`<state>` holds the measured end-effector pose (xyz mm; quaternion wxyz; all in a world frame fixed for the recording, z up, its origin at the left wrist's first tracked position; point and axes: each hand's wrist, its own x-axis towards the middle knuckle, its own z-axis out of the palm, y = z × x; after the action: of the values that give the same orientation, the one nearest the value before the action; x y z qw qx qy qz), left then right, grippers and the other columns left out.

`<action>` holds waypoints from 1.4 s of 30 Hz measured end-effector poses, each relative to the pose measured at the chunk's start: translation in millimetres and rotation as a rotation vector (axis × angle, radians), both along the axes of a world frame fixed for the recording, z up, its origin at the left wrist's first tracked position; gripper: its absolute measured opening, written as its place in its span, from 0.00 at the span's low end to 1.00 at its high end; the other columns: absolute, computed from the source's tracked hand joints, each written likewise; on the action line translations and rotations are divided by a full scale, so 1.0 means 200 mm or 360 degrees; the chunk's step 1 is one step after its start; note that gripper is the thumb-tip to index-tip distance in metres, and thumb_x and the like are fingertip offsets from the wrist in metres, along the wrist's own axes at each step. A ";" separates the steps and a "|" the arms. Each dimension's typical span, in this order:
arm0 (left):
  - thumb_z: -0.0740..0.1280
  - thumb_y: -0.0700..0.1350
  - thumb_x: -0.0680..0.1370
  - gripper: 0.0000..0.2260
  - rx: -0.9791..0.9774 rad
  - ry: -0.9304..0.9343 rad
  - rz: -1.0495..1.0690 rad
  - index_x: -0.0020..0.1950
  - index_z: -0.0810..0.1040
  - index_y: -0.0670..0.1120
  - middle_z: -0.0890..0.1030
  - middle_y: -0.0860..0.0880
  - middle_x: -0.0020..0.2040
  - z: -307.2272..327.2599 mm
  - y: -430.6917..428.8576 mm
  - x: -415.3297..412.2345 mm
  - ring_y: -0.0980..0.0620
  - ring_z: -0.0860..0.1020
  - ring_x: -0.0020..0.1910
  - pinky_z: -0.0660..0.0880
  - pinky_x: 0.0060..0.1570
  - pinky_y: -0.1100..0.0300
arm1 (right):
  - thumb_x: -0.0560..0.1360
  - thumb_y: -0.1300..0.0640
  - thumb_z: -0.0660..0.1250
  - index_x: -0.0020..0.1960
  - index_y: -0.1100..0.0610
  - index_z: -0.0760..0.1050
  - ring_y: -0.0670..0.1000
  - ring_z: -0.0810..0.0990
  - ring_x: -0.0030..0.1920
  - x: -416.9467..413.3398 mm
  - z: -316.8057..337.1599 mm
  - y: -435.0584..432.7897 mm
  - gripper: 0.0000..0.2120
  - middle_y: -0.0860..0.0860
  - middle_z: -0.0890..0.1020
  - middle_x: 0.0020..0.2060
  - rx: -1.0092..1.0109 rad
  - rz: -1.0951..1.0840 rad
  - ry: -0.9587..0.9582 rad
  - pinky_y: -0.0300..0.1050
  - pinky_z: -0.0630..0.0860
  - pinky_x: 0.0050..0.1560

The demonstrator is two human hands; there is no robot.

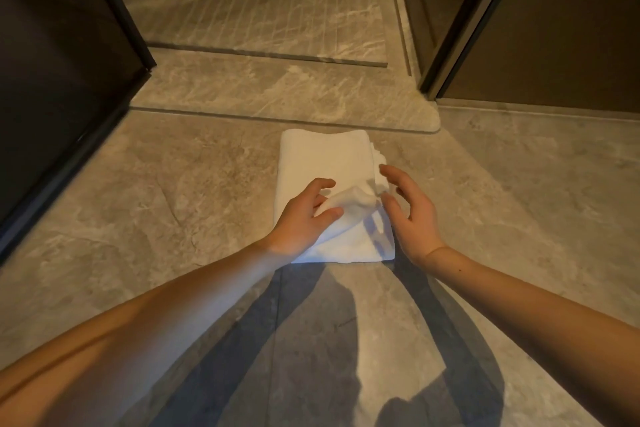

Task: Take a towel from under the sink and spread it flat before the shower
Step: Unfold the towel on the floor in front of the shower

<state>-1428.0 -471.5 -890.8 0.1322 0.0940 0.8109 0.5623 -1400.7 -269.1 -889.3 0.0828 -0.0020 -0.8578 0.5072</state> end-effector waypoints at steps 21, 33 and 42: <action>0.65 0.39 0.79 0.19 0.0212 0.0055 0.0188 0.68 0.68 0.55 0.69 0.54 0.35 0.04 -0.10 -0.14 0.63 0.71 0.32 0.66 0.34 0.69 | 0.78 0.50 0.64 0.71 0.57 0.61 0.55 0.70 0.64 0.03 -0.16 -0.15 0.25 0.55 0.66 0.66 0.0477 -0.0224 -0.0291 0.48 0.70 0.64; 0.64 0.39 0.79 0.15 0.0249 -0.0117 0.0546 0.59 0.69 0.56 0.66 0.52 0.31 -0.09 -0.19 -0.18 0.61 0.67 0.24 0.66 0.27 0.70 | 0.79 0.41 0.48 0.79 0.58 0.50 0.55 0.55 0.76 0.09 -0.29 -0.13 0.33 0.55 0.57 0.77 0.1116 0.0039 -0.0392 0.52 0.55 0.75; 0.65 0.41 0.79 0.15 0.0415 -0.0314 0.0580 0.61 0.69 0.55 0.70 0.47 0.36 -0.06 -0.19 -0.17 0.53 0.71 0.34 0.69 0.38 0.59 | 0.79 0.44 0.56 0.77 0.56 0.55 0.56 0.63 0.72 0.04 -0.23 -0.16 0.31 0.54 0.61 0.74 0.0884 -0.0045 -0.0409 0.54 0.64 0.71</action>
<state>-1462.3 -508.5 -902.8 0.0940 -0.0929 0.7181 0.6832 -1393.6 -300.7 -935.8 -0.0218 -0.0554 -0.9670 0.2476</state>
